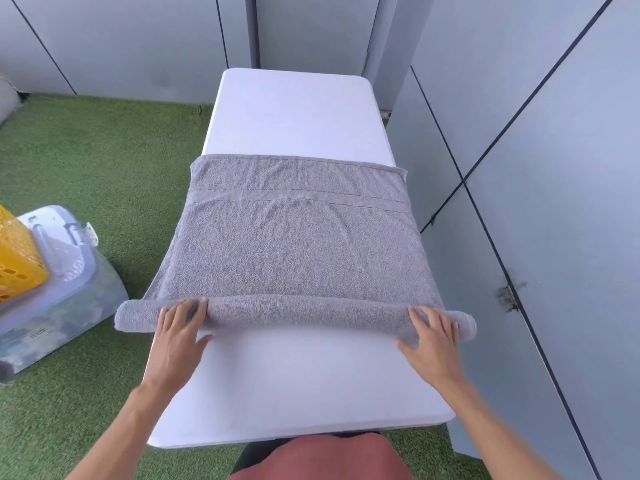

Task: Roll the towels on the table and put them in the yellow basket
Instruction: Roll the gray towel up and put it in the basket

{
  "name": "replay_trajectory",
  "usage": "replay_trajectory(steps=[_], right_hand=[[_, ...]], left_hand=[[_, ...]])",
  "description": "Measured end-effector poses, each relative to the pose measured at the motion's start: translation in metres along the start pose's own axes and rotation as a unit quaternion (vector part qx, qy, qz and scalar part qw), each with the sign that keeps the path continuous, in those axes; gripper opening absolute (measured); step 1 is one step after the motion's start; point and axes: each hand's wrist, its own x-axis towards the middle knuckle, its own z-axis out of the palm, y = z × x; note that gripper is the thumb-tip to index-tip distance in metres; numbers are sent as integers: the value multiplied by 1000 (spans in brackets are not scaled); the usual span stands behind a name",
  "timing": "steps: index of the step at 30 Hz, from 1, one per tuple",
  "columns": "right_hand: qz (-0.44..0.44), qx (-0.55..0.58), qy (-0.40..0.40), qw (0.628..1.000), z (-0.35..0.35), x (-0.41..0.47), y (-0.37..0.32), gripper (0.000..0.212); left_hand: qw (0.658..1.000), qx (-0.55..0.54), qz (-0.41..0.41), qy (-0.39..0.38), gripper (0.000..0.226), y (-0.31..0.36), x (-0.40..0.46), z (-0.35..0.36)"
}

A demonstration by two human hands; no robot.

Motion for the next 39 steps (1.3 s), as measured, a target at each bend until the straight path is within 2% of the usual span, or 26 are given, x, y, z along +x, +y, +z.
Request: replay_trajectory(steps=[3, 5, 7, 9, 11, 12, 13, 14, 16, 17, 18, 19, 23, 25, 28, 30, 33, 36, 37, 38, 39], right_hand=[[26, 29, -28, 999, -6, 16, -2, 52], [13, 33, -71, 997, -14, 26, 2, 40], [-4, 43, -154, 987, -28, 33, 9, 26], [12, 91, -258, 962, -45, 37, 14, 13], [55, 174, -292, 939, -56, 43, 14, 25], [78, 221, -271, 934, -56, 44, 12, 33], [96, 258, -221, 936, -55, 44, 8, 38], [101, 268, -146, 947, -50, 42, 5, 39], [70, 201, 17, 977, -34, 34, -1, 30], [52, 148, 71, 985, -25, 29, -4, 24], [38, 89, 102, 990, -17, 23, -6, 20], [28, 44, 104, 993, -11, 18, -9, 23], [-1, -25, 5, 1000, 2, 9, -14, 65], [-8, -29, -21, 999, 4, 12, -13, 72], [0, -7, -18, 1000, -3, 24, -12, 54], [-4, 10, -53, 999, -16, 33, -11, 46], [-31, 12, -169, 985, -37, 40, -2, 44], [16, 179, -293, 939, -58, 43, 11, 36], [34, 244, -303, 921, -61, 44, 12, 36], [52, 286, -274, 917, -60, 46, 12, 38], [63, 304, -209, 927, -57, 48, 12, 40]], left_hand=[[997, -47, -42, -41, 56, -6, 24, -6], [994, -50, -54, -86, 48, -9, 33, -13], [984, -65, -62, -152, 44, -13, 39, -29], [963, -86, -60, -250, 43, -14, 44, -45], [938, -116, -65, -320, 42, -17, 50, -55], [933, -150, -82, -316, 43, -19, 52, -57], [937, -190, -99, -275, 45, -22, 54, -56], [949, -212, -116, -201, 47, -22, 53, -53], [977, -176, -114, -37, 37, -15, 45, -44], [986, -127, -99, 31, 26, -7, 37, -40], [991, -80, -80, 71, 19, 1, 28, -35], [994, -45, -57, 82, 21, 8, 19, -30], [999, 23, 7, 27, 67, 6, 6, -3], [999, 31, -9, 10, 79, 8, 15, -4], [998, 50, -39, 2, 73, 15, 28, -11], [997, 63, -43, -4, 63, 15, 30, -11], [995, 81, -54, -37, 44, 14, 26, -18], [982, 56, -67, -169, 39, 0, 35, -31], [975, 21, -70, -208, 41, -6, 40, -36], [970, -45, -79, -224, 43, -11, 45, -40], [966, -116, -93, -211, 43, -15, 49, -42]])
